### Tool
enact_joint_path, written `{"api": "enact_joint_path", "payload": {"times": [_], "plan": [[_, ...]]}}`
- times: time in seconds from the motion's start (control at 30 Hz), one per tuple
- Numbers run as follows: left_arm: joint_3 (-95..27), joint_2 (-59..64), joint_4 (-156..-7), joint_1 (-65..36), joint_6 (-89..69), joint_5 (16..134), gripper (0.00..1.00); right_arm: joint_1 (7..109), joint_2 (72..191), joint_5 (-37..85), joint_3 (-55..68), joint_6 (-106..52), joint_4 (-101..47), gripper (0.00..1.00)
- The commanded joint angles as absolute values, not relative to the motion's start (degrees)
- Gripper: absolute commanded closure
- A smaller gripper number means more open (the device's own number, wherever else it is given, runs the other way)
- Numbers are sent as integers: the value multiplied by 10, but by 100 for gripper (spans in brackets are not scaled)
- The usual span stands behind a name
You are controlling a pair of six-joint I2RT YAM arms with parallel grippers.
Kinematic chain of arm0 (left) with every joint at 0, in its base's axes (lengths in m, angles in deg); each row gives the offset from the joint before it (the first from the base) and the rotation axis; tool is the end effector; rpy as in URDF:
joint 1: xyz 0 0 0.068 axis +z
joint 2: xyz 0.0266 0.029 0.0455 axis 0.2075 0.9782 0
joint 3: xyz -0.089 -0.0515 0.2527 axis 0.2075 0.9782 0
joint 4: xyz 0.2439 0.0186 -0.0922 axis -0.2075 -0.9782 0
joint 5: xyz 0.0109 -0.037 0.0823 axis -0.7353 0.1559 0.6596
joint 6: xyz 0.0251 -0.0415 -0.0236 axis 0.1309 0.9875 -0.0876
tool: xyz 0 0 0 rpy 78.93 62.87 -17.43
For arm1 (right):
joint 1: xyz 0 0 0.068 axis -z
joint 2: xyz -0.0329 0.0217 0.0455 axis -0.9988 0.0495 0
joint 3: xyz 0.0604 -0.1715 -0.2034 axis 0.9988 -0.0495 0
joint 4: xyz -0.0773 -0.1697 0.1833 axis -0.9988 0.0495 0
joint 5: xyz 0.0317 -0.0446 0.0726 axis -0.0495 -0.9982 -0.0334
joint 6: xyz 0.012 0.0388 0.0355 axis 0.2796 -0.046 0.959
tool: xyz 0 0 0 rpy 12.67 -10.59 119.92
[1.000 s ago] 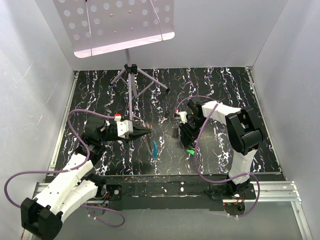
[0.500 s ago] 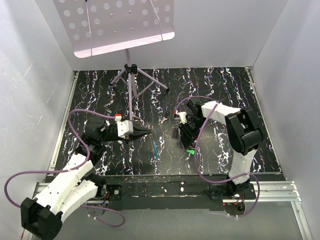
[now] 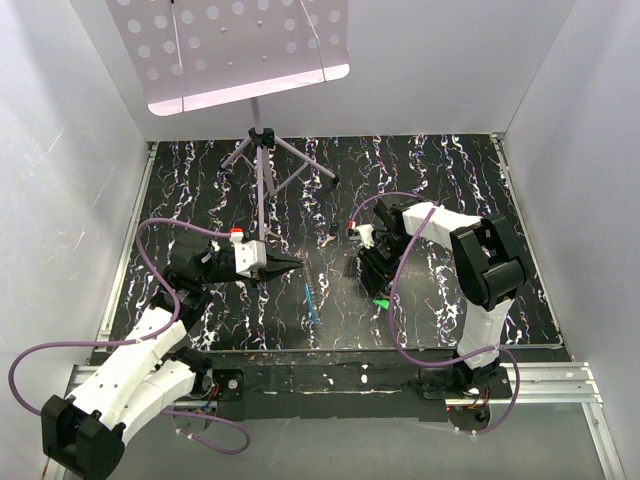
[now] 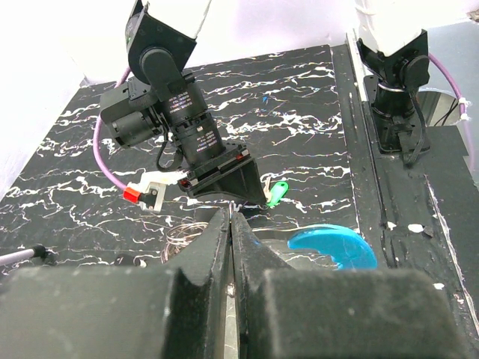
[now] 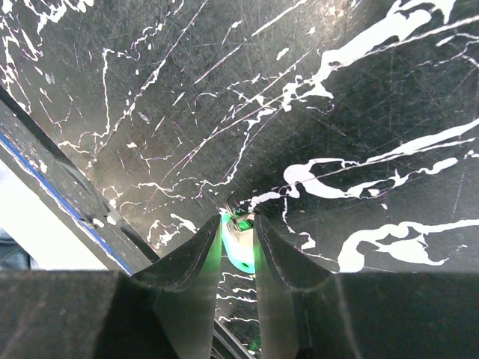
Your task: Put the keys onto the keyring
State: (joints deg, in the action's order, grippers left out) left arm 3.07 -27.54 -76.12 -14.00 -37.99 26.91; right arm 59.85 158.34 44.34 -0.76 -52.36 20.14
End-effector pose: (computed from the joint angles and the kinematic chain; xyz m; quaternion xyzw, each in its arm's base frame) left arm 0.1495 -0.1060 0.3108 0.5334 0.4792 -0.3933 0.5755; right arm 0.2888 0.1680 0.1499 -0.3843 0.8907 0.2428 0.0044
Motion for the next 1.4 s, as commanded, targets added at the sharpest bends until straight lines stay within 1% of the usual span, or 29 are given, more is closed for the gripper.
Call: {"api": "enact_joint_path", "payload": {"times": [0.0, 1.37], "plan": [[18, -280, -751, -137, -387, 262, 100, 594, 1558, 448, 13, -535, 215, 68], [17, -282, -753, -137, -387, 261, 100, 579, 1568, 441, 16, -545, 227, 69]]}}
